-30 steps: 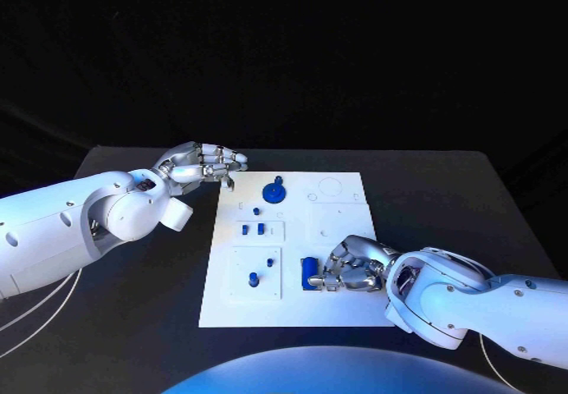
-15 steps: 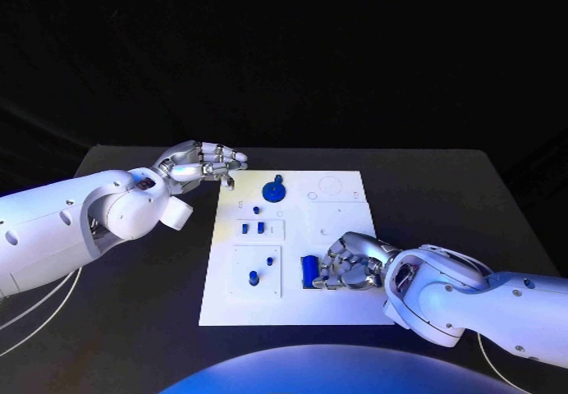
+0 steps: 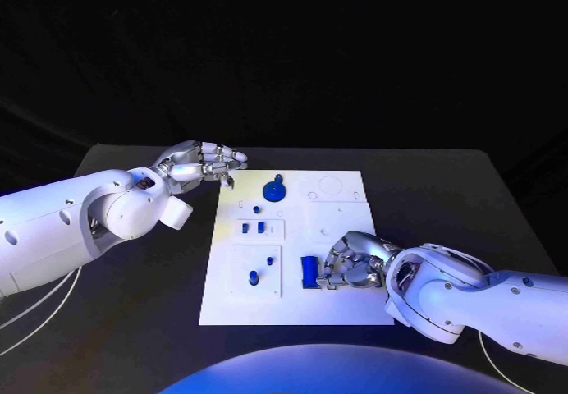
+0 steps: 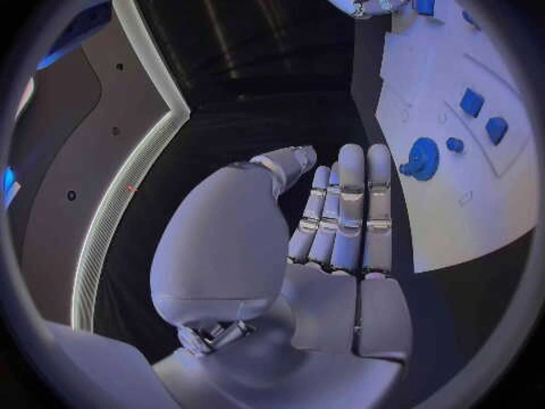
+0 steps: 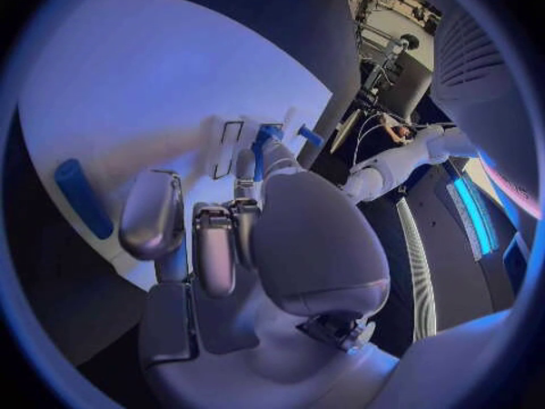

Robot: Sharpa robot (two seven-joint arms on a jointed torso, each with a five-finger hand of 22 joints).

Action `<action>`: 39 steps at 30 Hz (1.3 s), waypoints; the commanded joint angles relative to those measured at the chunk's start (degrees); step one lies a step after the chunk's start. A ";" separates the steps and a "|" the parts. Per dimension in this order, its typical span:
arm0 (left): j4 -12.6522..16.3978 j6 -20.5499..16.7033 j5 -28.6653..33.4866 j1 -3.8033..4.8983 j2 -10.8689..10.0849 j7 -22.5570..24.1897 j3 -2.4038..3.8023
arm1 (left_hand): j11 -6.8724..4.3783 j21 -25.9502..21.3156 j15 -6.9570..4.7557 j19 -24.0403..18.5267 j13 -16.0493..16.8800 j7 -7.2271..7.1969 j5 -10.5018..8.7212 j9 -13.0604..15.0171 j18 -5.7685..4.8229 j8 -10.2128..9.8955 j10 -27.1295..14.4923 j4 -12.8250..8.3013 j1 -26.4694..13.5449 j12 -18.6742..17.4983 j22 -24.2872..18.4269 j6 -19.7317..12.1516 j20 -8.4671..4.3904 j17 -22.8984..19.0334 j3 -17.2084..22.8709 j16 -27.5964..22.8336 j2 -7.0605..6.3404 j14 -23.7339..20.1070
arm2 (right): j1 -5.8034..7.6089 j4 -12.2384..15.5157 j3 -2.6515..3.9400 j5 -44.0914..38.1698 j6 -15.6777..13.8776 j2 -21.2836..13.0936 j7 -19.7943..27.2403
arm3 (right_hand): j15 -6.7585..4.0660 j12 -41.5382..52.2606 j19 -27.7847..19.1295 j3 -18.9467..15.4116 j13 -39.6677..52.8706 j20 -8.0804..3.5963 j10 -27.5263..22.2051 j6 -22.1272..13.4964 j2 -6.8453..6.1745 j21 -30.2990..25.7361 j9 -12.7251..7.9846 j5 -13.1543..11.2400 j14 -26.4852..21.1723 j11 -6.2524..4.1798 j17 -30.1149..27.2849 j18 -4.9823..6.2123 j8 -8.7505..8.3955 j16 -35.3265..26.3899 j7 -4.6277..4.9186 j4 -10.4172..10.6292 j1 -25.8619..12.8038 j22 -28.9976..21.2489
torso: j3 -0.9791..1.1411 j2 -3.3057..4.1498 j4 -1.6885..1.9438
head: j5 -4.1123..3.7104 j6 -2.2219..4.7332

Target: Assemble the parts on the task board

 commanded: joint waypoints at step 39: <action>0.64 -4.73 2.35 -1.34 -0.49 6.07 0.03 | -0.10 -0.33 0.27 0.15 0.08 1.33 0.03 0.13 0.82 0.84 0.30 0.01 -0.18 1.13 -0.12 -0.49 0.25 -0.03 0.25 -0.22 0.41 0.01 | 0.42 1.38 -0.29 -10.53 -5.00 -15.13 0.78 | 1.86 1.93 0.59 1.15 10.35 1.55 3.47 -3.77 -4.38 0.03 0.16 -0.22 5.32 2.39 12.31 -0.87 -5.50 0.31 2.95 0.26 -3.96 9.26 | 0.18 -0.48 -0.72 | -2.14 -0.49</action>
